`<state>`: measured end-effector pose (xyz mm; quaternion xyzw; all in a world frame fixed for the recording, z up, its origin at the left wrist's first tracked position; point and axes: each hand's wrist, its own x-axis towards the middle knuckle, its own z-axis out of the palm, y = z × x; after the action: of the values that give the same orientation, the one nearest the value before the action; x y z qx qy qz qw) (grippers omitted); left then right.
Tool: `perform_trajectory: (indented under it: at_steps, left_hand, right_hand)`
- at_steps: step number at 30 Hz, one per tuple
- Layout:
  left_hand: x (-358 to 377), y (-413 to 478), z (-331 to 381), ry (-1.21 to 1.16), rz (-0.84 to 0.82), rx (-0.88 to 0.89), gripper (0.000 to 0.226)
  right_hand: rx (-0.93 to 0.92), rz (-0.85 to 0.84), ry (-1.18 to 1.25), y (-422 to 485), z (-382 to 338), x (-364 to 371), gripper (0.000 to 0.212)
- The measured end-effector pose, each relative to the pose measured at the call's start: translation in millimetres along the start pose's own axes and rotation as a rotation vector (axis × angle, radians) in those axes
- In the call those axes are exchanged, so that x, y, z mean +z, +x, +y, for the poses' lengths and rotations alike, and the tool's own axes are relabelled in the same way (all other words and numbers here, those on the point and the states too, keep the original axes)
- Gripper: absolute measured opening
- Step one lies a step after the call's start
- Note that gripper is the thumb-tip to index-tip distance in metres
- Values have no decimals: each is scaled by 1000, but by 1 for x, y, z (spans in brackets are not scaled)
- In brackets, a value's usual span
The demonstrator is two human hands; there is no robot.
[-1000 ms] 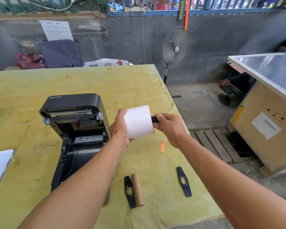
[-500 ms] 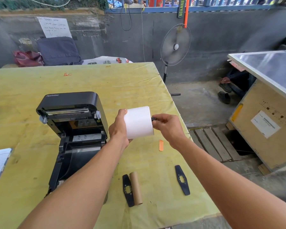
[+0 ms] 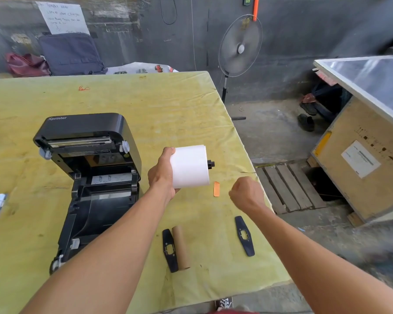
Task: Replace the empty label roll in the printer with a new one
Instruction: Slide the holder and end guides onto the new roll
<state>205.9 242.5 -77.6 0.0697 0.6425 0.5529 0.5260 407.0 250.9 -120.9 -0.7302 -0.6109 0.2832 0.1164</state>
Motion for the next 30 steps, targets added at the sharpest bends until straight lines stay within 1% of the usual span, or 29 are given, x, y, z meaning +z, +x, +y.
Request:
perform_trajectory:
  at_steps: [1,4,6,8,12,14,15,17,18,19,20,23,26,28,30]
  left_hand:
    - [1,0,-3,1,7,-5,47]
    - [5,0,-10,7,19,-23,45]
    - [8,-1,-15,10,19,-35,46]
    - [10,-1,-18,10,19,-49,46]
    - [15,-2,-23,12,23,-56,44]
    - [17,-3,-25,22,24,-53,45]
    - [18,-3,-25,24,22,-50,45]
    - [20,-3,-25,27,21,-48,46]
    - [20,-3,-24,32,22,-47,46]
    - [20,-3,-24,37,21,-47,46]
    - [19,-3,-23,40,21,-45,46]
    - [17,-2,-20,42,27,-37,44]
    - [17,-1,-17,37,31,-34,43]
    - [17,-2,-15,34,32,-30,44]
    - [18,-3,-12,33,22,-24,45]
  right_hand:
    - [4,-63,-111,-2,5,3,3]
    - [21,-207,-323,-11,22,15,26]
    - [14,-238,-387,-17,31,22,27]
    - [22,-232,-378,-20,37,26,18]
    - [72,-232,-330,-18,41,28,18]
    - [89,-247,-305,-16,43,29,14]
    - [95,-259,-286,-15,43,29,14]
    - [108,-277,-240,-10,45,31,22]
    - [110,-275,-219,-7,45,31,20]
    - [117,-262,-177,-4,43,29,13]
    - [126,-245,-78,2,42,25,6]
    - [164,-185,359,19,30,3,16]
    - [157,-98,607,31,9,-27,23]
    - [159,-139,783,35,-6,-43,31]
    - [186,-228,1005,34,-18,-52,32]
